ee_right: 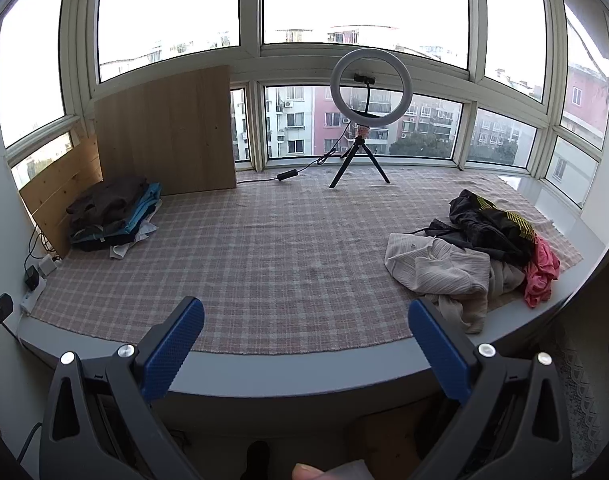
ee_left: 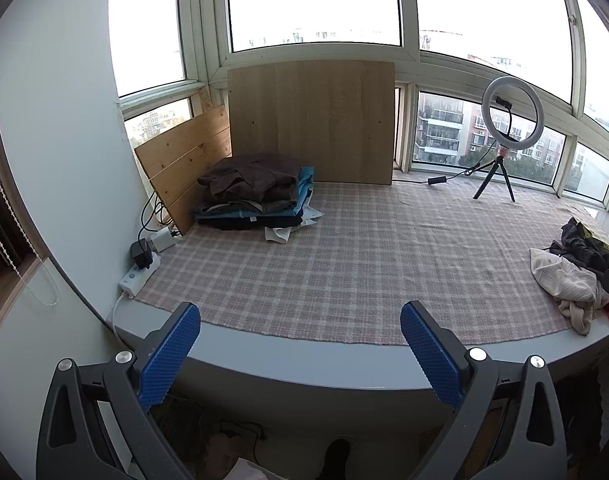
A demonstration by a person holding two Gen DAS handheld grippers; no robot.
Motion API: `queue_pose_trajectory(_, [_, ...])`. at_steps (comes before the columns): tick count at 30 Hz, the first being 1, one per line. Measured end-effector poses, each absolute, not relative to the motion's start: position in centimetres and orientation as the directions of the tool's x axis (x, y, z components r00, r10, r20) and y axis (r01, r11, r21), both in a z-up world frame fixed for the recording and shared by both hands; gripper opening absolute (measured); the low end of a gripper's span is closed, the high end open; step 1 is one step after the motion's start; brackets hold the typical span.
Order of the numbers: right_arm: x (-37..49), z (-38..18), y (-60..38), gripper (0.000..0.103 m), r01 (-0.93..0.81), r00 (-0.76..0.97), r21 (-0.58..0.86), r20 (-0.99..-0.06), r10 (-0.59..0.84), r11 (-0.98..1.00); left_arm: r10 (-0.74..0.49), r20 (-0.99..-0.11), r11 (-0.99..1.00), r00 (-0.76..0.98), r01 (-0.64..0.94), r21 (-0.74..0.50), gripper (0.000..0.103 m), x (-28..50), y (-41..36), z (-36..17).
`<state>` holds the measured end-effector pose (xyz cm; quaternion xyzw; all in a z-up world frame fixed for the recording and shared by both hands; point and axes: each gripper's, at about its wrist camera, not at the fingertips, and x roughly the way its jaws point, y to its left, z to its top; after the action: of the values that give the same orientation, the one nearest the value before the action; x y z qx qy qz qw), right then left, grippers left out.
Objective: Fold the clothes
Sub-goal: 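Move both tools toward the clothes heap by the window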
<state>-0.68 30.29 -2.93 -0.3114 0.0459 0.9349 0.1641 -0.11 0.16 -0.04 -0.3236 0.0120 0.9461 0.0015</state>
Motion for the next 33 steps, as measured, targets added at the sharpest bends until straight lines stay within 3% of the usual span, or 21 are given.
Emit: queue_pose_trajectory(33, [-4.5,-3.7,36.5,0.103,-0.457,-0.690,-0.018,-0.624,0.368,-0.889,0.072,-0.629,-0.986,-0.774,-0.148,0.070,0.101,-7.8,6.2,-0.4])
